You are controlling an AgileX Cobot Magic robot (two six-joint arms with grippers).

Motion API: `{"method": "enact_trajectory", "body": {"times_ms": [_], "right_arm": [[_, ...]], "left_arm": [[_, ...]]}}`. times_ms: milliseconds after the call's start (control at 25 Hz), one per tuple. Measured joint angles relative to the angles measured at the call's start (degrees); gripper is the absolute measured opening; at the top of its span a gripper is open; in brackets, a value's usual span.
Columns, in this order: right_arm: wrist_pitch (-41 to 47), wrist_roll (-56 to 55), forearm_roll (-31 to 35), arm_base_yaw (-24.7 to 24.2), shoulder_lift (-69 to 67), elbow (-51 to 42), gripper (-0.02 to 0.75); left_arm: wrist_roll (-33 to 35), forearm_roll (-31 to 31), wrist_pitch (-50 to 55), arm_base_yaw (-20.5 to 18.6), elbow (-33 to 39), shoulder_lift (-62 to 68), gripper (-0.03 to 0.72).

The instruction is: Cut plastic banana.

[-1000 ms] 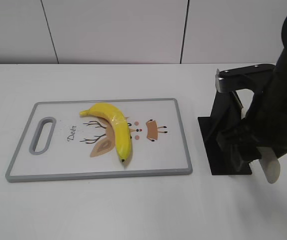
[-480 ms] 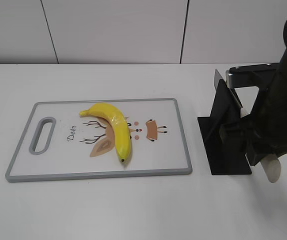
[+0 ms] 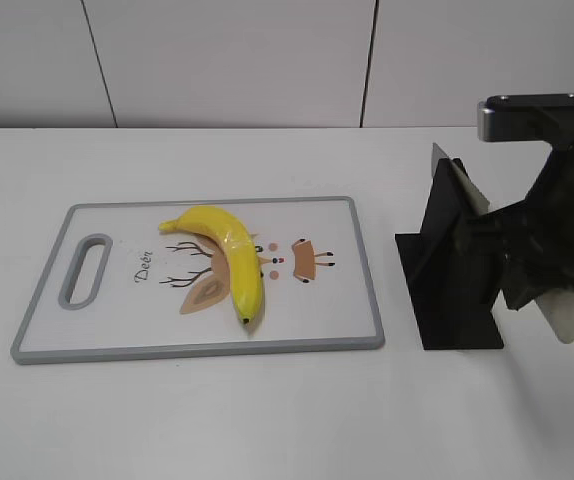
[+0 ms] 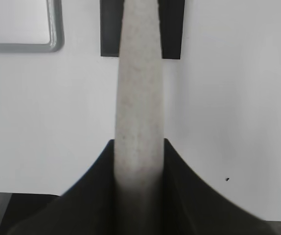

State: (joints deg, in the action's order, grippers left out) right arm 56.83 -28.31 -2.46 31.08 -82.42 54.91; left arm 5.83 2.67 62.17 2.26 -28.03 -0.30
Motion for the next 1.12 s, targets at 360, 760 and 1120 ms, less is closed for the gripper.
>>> {"method": "enact_trajectory", "body": {"times_ms": [360, 760, 1120], "right_arm": [[1.1, -1.5, -0.7, 0.1, 6.5, 0.5, 0.170], [5.3, 0.1, -1.9, 0.1, 8.3, 8.4, 0.169], [6.1, 14.7, -3.9, 0.1, 6.4, 16.2, 0.169]], "left_arm": [[0.0, 0.0, 0.1, 0.0, 0.0, 0.0, 0.579], [0.0, 0.0, 0.0, 0.0, 0.0, 0.0, 0.579], [3.5, 2.9, -2.3, 0.0, -1.0, 3.2, 0.579]]}}
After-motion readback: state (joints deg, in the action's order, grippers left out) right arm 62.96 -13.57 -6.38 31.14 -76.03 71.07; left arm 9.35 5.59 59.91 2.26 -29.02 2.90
